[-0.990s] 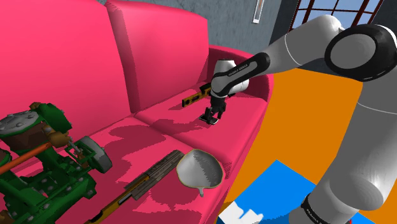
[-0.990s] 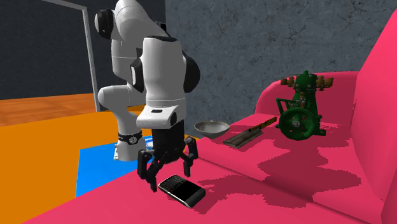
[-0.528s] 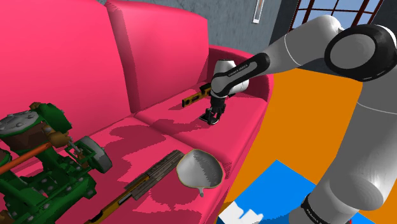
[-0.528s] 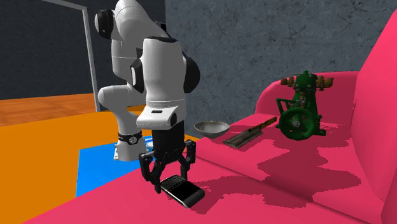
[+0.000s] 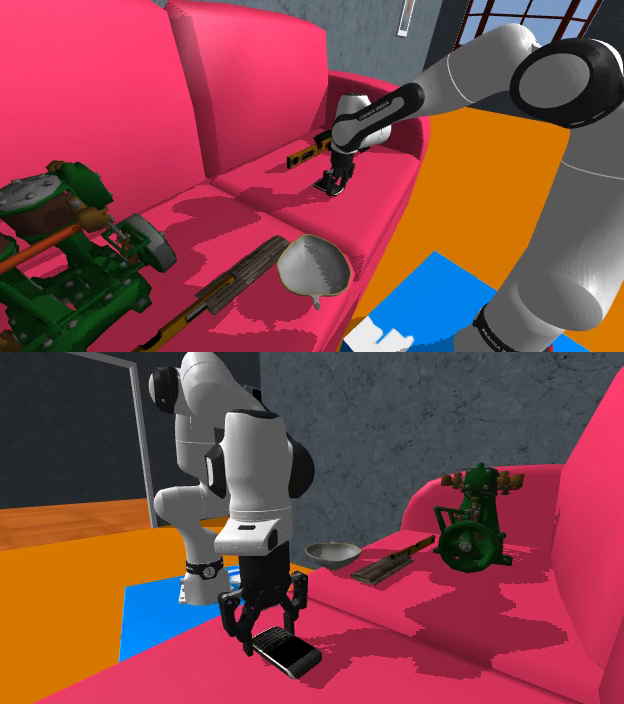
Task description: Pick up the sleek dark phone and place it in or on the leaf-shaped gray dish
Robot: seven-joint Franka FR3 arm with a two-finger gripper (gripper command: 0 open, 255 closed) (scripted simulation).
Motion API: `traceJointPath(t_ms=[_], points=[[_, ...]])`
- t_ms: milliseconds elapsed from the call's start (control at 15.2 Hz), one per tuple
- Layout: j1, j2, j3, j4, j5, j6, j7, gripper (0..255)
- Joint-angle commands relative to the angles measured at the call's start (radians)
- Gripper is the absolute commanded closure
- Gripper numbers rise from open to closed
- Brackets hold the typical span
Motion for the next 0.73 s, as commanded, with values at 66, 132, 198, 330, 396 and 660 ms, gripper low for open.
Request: traceJointPath(t_ms=[66,132,198,330,396,660], points=[[0.000,-0.016,0.000,0.009,-0.002,-0.024,0.002,255],[0.000,-0.023,-0.001,0.014,-0.002,-0.037,0.002,255],[0.000,-0.030,-0.001,0.019,-0.003,-0.049,0.003,255],[0.001,-0.044,-0.001,0.029,-0.005,-0.074,0.004,255],[0.001,-0.051,-0.001,0.035,-0.005,-0.086,0.005,255],[0.001,-0.076,-0.001,0.060,-0.008,-0.136,0.007,255]])
